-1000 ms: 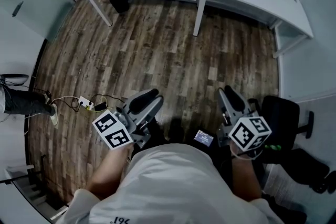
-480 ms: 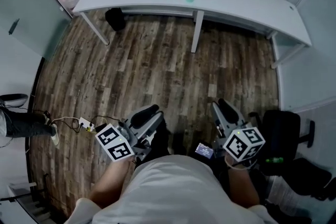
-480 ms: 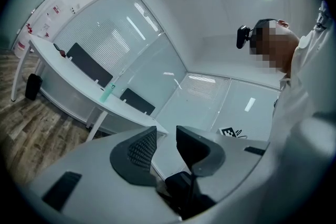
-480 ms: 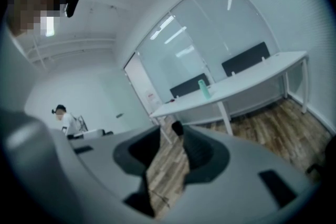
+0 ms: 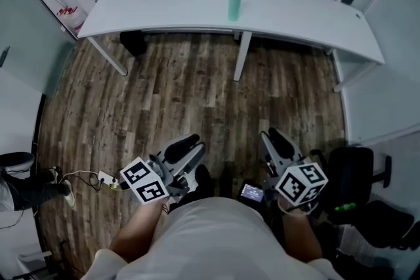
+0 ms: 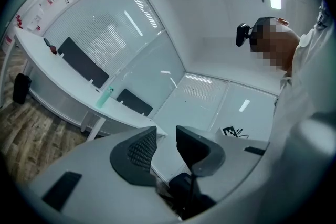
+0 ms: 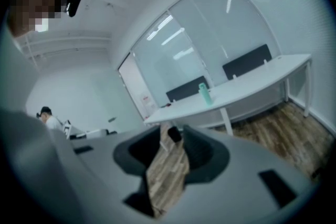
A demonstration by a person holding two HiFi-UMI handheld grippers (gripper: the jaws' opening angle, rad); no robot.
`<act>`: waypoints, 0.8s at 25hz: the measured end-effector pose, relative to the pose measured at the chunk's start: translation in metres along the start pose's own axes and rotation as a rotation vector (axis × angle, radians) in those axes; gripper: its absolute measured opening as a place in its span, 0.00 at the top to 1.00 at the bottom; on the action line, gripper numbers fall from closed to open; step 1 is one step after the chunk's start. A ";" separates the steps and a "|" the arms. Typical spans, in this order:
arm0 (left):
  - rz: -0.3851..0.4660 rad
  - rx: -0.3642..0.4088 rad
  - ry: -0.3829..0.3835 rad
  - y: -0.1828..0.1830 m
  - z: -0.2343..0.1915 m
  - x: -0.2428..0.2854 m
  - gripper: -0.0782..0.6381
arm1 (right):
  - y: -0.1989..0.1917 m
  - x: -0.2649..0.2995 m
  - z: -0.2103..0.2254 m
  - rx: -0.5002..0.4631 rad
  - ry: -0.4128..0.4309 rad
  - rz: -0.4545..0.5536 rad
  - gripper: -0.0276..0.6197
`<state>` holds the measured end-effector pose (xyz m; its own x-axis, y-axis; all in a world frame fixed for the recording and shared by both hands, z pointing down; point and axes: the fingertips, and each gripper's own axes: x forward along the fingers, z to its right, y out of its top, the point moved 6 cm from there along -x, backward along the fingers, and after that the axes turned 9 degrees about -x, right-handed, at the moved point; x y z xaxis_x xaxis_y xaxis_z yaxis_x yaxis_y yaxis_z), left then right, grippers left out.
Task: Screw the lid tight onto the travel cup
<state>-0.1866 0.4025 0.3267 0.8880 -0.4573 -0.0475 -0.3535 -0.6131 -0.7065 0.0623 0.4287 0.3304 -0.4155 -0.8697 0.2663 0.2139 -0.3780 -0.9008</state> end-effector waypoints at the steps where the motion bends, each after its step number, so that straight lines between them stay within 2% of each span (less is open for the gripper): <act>1: -0.004 -0.001 -0.002 0.006 -0.007 0.001 0.72 | 0.002 0.009 -0.001 0.000 -0.003 0.000 0.75; 10: -0.049 0.025 -0.010 0.049 -0.059 -0.001 0.72 | 0.013 0.073 -0.013 -0.008 -0.028 -0.002 0.75; 15: -0.060 0.029 -0.016 0.058 -0.077 0.001 0.71 | 0.015 0.094 -0.016 -0.009 -0.032 -0.013 0.75; 20: -0.053 0.002 -0.015 0.055 -0.089 0.012 0.71 | 0.015 0.106 -0.007 -0.017 -0.021 -0.036 0.75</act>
<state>-0.2216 0.3060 0.3499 0.9100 -0.4141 -0.0206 -0.3050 -0.6349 -0.7099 0.0153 0.3331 0.3429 -0.4036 -0.8623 0.3058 0.1840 -0.4039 -0.8961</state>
